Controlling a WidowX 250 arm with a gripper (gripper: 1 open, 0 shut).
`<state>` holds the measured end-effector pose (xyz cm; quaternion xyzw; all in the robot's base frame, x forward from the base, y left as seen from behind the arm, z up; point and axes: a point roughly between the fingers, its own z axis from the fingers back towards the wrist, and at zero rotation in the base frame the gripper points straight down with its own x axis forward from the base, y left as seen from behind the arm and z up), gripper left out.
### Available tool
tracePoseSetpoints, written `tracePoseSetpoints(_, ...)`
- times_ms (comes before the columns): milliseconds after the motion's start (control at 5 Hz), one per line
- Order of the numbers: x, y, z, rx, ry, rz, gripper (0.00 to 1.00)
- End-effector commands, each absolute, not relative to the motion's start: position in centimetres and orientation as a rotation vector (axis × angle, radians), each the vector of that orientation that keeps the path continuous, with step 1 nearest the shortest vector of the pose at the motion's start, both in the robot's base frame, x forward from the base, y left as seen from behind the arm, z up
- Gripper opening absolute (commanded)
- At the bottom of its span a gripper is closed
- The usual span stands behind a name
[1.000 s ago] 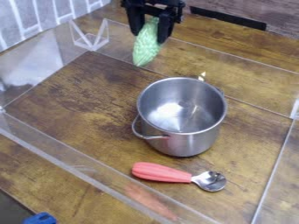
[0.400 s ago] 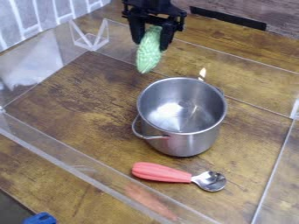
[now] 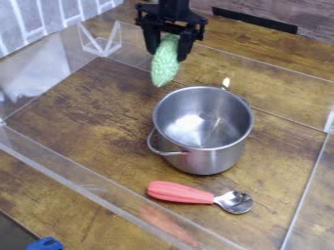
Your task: Remove the green object from the silver pot and put it on the table
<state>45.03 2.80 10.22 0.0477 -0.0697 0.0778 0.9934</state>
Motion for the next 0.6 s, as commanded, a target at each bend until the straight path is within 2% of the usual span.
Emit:
tracePoseSetpoints(0, 45.7, 0.5, 13.5, 0.084, -0.237, 0.109, 0.0)
tracePoseSetpoints(200, 45.8, 0.8, 13.5, 0.084, -0.237, 0.131, 0.0)
tracePoseSetpoints(400, 45.9, 1.8, 14.2, 0.083, -0.24, 0.132, 1.0)
